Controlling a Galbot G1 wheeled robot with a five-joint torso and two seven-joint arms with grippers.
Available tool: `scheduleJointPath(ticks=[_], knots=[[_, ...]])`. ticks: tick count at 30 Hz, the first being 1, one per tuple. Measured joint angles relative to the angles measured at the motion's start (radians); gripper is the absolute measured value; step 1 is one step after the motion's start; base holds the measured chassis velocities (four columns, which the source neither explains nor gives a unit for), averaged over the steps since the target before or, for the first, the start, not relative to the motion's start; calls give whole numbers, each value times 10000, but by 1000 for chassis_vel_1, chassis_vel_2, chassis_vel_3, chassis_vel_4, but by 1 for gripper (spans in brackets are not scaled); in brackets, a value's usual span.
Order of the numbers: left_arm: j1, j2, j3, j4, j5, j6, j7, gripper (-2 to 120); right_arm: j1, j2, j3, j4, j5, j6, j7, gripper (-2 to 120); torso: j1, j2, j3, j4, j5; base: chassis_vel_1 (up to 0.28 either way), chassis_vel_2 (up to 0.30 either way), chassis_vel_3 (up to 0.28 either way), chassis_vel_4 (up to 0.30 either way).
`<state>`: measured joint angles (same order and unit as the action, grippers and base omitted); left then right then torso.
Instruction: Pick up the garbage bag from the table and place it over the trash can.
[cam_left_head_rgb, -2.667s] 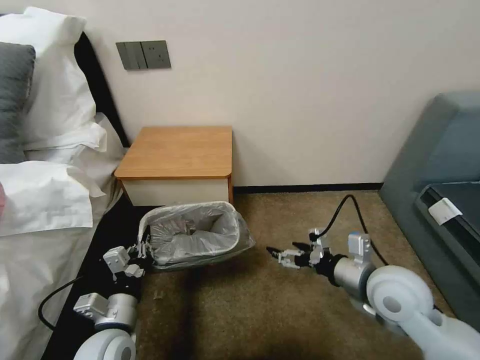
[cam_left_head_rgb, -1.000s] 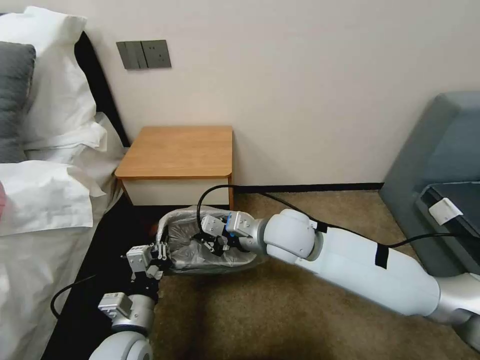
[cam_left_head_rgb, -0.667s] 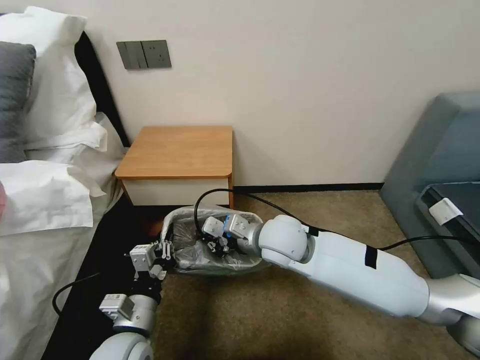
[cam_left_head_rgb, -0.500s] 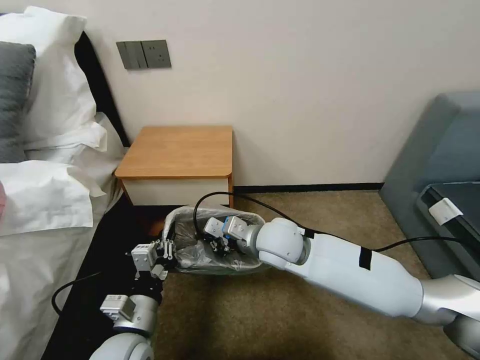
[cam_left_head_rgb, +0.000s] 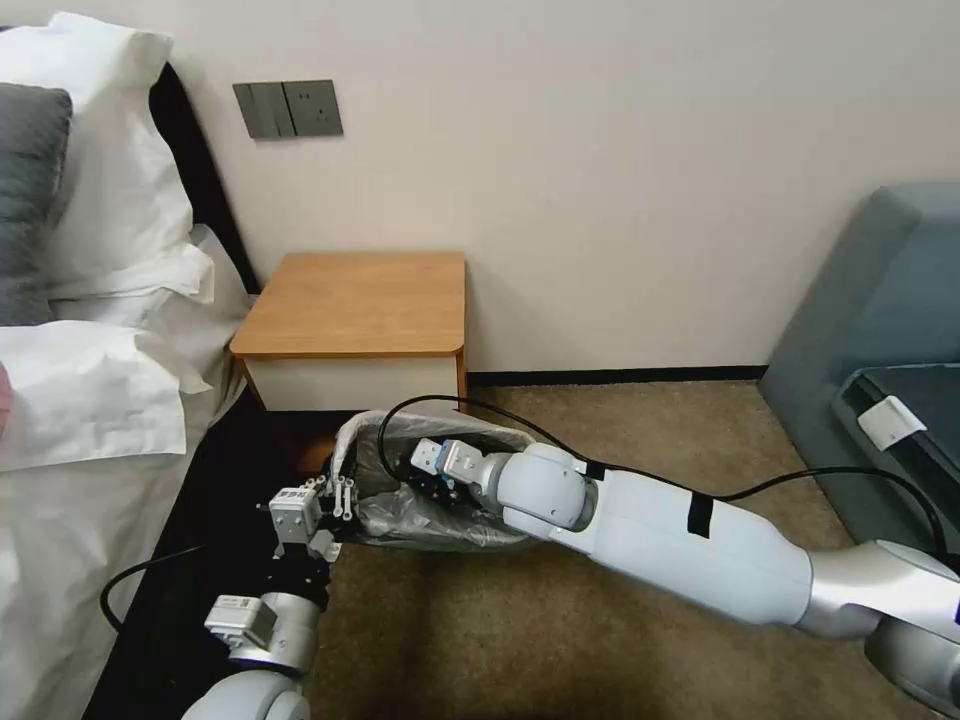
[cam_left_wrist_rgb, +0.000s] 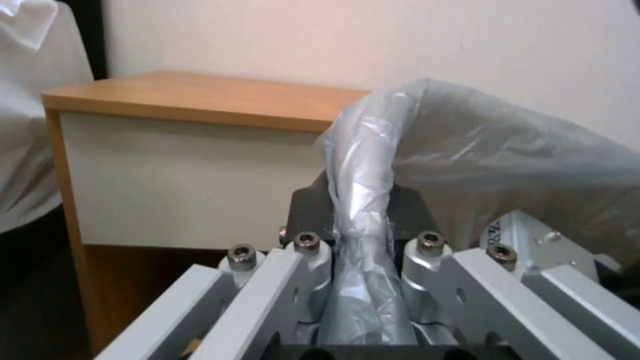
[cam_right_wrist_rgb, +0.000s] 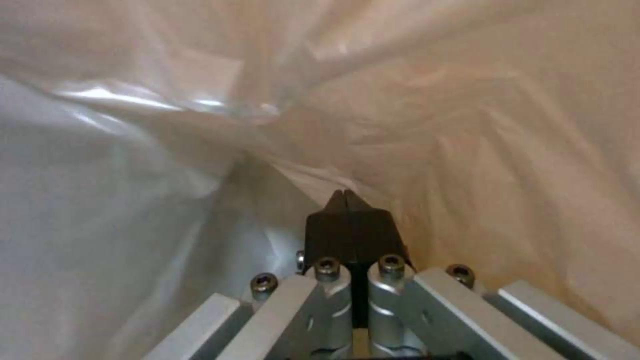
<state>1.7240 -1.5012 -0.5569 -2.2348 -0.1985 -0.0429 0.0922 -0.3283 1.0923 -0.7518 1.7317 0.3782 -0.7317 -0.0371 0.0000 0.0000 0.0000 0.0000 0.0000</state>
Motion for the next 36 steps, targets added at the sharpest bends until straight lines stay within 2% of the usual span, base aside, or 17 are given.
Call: scheduleJointPath(ticks=[5, 8, 10, 11, 13, 15, 17, 19, 22, 26, 28, 29, 31, 33, 34, 36], knots=[[-64, -2, -65, 187, -253, 23, -110, 9, -46, -200, 143, 394, 471, 3, 104, 0, 0, 0, 0, 0, 0, 0, 0, 0, 0], [-213, 1, -138, 529, -790, 66, -289, 9, -60, -451, 251, 962, 1266, 3, 506, 0, 0, 0, 0, -2, 0, 0, 0, 0, 0], [-374, 20, -229, 978, -1204, 72, -363, 9, -61, -793, 315, 1710, 2479, 4, 1208, 0, 0, 0, 0, 0, -1, 0, 0, 0, 0], [-374, 20, -229, 978, -1204, 72, -363, 9, -61, -793, 315, 1710, 2479, 4, 1208, 0, 0, 0, 0, 0, -1, 0, 0, 0, 0], [-493, 19, -233, 1376, -1268, 66, -409, 9, -118, -1184, 458, 2395, 3625, 3, 2036, 0, 0, 0, 0, 0, -1, 0, 0, 0, 0], [-539, 33, -198, 1547, -1286, 103, -536, 9, -263, -1393, 682, 2703, 3937, 3, 2237, 0, 0, 0, 0, 1, 1, 0, 0, 0, 0], [-595, 109, 76, 1981, -1503, 378, -1060, 9, -1034, -2124, 1914, 3891, 5294, 5, 3096, 0, 0, 0, 1, 2, 1, 0, 0, 0, 0], [-596, 123, 208, 2042, -1572, 418, -1215, 9, -1234, -2273, 2220, 4143, 5522, 24, 3259, 0, 0, 0, 0, 0, 4, 0, 0, 0, 0], [-414, 179, 1110, 2249, -1726, 565, -1971, 9, -2672, -3437, 3927, 5406, 5684, 826, 3732, 15, 0, 1, -1, -5, 4, 0, 0, 0, 0], [-254, 297, 1599, 2391, -1813, 620, -2587, 9, -3812, -4076, 4758, 6004, 5180, 1265, 4014, 29, 0, 2, -2, -5, 1, 0, 0, 0, 0], [-225, 351, 1666, 2447, -1813, 744, -2641, 9, -4215, -4124, 5018, 6241, 5147, 1343, 4549, 37, 0, 1, -2, -3, 2, 0, 0, 0, 0], [-225, 351, 1666, 2447, -1813, 744, -2641, 9, -4215, -4124, 5018, 6241, 5147, 1343, 4549, 37, 0, 1, -2, -3, 2, 0, 0, 0, 0], [-227, 390, 1679, 2447, -1837, 996, -2642, 9, -4360, -3970, 5236, 6287, 5167, 1378, 4904, 47, 0, 2, -1, -1, 3, 0, 0, 0, 0], [-232, 406, 1692, 2432, -1865, 1266, -2629, 9, -4348, -3800, 5348, 6227, 5169, 1433, 5016, 56, 0, 1, -1, 1, -1, 0, 0, 0, 0], [-232, 406, 1692, 2432, -1865, 1266, -2629, 9, -4348, -3800, 5348, 6227, 5169, 1433, 5016, 56, 0, 1, -1, 1, -1, 0, 0, 0, 0], [-251, 407, 1648, 2441, -1882, 1411, -2528, 9, -4259, -3637, 5392, 6119, 5225, 1445, 5041, 66, 0, 1, -1, 0, 0, 0, 0, 0, 0]])
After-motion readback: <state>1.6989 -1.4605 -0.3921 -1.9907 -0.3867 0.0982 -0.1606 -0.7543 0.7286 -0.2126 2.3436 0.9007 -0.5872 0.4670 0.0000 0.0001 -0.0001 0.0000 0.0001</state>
